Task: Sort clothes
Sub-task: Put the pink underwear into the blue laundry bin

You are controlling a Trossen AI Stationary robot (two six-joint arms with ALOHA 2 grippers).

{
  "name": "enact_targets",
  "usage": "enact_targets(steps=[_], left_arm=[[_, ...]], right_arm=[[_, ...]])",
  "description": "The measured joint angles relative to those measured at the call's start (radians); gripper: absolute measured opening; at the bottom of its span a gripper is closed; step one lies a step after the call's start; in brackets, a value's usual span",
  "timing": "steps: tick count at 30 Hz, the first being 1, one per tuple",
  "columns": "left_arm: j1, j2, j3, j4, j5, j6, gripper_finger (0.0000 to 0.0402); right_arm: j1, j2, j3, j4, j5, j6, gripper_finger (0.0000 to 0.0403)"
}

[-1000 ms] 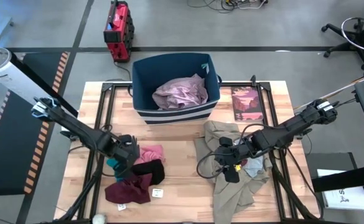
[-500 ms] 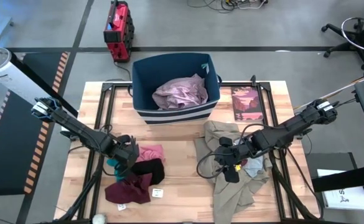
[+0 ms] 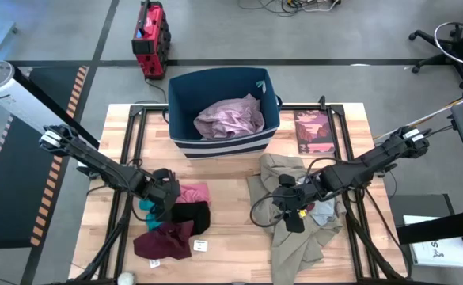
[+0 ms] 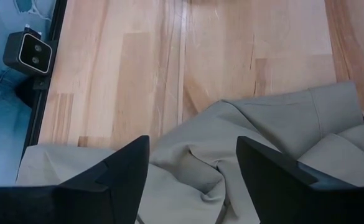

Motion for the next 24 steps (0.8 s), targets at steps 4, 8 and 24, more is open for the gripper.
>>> enact_targets(steps=[4, 8, 24], left_arm=[[0.004, 0.000, -0.033, 0.033, 0.021, -0.009, 0.0128], [0.004, 0.000, -0.030, 0.025, 0.002, -0.012, 0.0070], [0.005, -0.002, 0.417, -0.355, -0.253, 0.102, 0.0001]], right_arm=[[0.000, 0.000, 0.000, 0.000, 0.000, 0.000, 0.0218], [0.000, 0.000, 0.000, 0.000, 0.000, 0.000, 0.0219], [0.000, 0.000, 0.000, 0.004, 0.000, 0.003, 0.0211]])
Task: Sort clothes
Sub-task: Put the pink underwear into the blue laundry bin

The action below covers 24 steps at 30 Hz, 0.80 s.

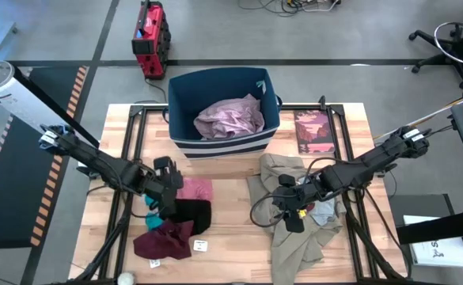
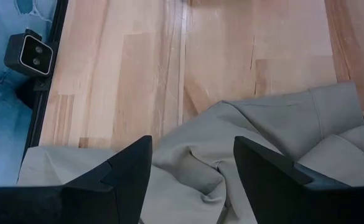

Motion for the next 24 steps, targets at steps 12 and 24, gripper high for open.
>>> enact_targets(steps=[12, 24], left_arm=[[0.000, -0.002, 0.409, 0.006, -0.275, 0.161, 0.0000], [0.077, -0.002, 0.569, 0.374, -0.282, 0.585, 0.0000]], right_arm=[[0.000, 0.000, 0.000, 0.008, 0.000, -0.003, 0.0217], [0.000, 0.000, 0.000, 0.015, 0.000, -0.018, 0.0212]])
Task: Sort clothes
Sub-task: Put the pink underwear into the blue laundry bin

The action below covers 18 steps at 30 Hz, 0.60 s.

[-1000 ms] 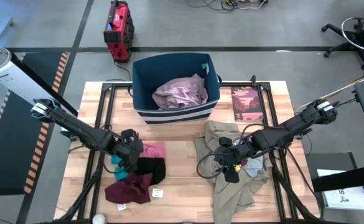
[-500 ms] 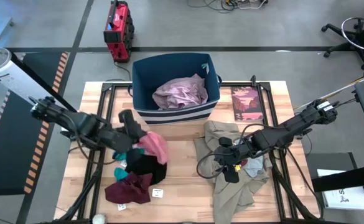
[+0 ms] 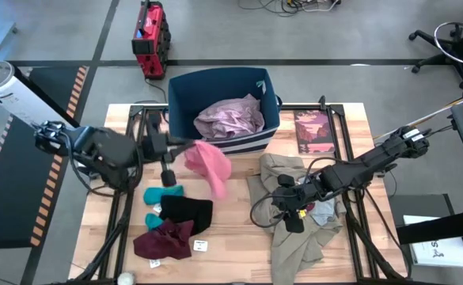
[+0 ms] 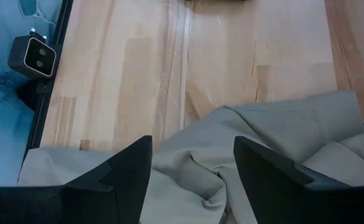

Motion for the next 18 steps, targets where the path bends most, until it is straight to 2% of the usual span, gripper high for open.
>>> enact_targets(steps=[2, 10, 15, 18], left_arm=[[0.046, 0.000, 0.019, 0.044, 0.039, 0.063, 0.0000], [0.293, 0.016, 0.109, 0.136, 0.300, 0.186, 0.0000], [0.459, 0.079, 0.152, 0.192, 0.529, 0.215, 0.0000], [0.549, 0.145, 0.200, 0.201, 0.601, 0.220, 0.0000]], right_arm=[[0.000, 0.000, 0.000, 0.000, 0.000, 0.000, 0.0215], [0.000, 0.000, 0.000, 0.000, 0.000, -0.025, 0.0214], [-0.003, 0.000, 0.000, 0.008, 0.008, -0.044, 0.0209], [-0.003, 0.000, 0.000, 0.008, 0.008, -0.044, 0.0210]])
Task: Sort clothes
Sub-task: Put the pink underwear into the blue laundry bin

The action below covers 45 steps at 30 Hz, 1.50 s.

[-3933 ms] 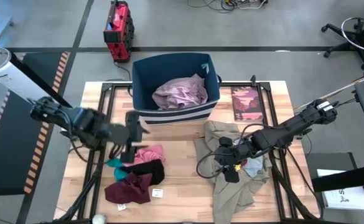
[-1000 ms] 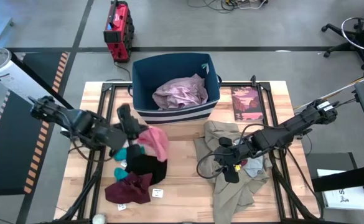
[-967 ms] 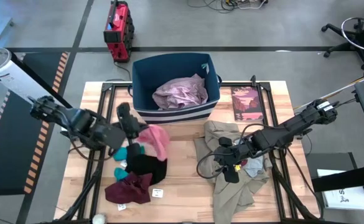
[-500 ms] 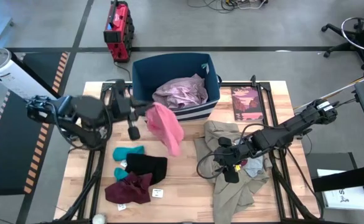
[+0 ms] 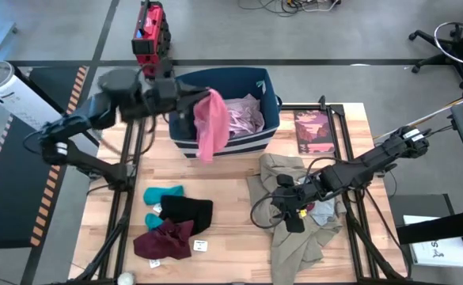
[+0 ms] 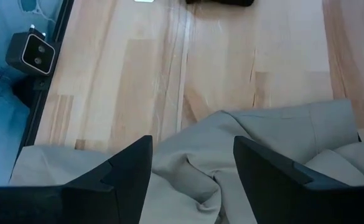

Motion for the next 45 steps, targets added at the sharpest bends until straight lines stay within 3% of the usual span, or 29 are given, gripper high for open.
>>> enact_targets(steps=[15, 23, 25, 30, 34, 39, 45], left_arm=[[0.273, 0.404, 0.376, -0.240, 0.028, 0.092, 0.0000], [0.378, 0.535, 0.525, -0.342, 0.028, 0.098, 0.0000], [0.400, 0.542, 0.528, -0.366, 0.039, 0.094, 0.0000], [0.430, 0.541, 0.482, -0.436, 0.232, 0.067, 0.0000], [0.430, 0.528, 0.438, -0.495, 0.315, 0.082, 0.0000], [0.426, 0.526, 0.349, -0.566, 0.333, 0.089, 0.0009], [0.412, 0.526, 0.207, -0.580, 0.338, 0.092, 0.0061]], right_arm=[[0.000, 0.000, 0.000, 0.022, 0.000, -0.018, 0.0211], [0.000, 0.000, 0.000, 0.022, 0.001, -0.032, 0.0214], [0.000, 0.000, 0.000, 0.022, 0.001, -0.035, 0.0218], [0.000, -0.005, 0.000, 0.022, 0.002, -0.035, 0.0222], [0.000, -0.014, 0.000, 0.005, 0.002, -0.027, 0.0218], [0.000, -0.021, 0.001, -0.088, 0.000, 0.035, 0.0211], [0.027, -0.015, 0.001, -0.210, -0.028, 0.147, 0.0207]])
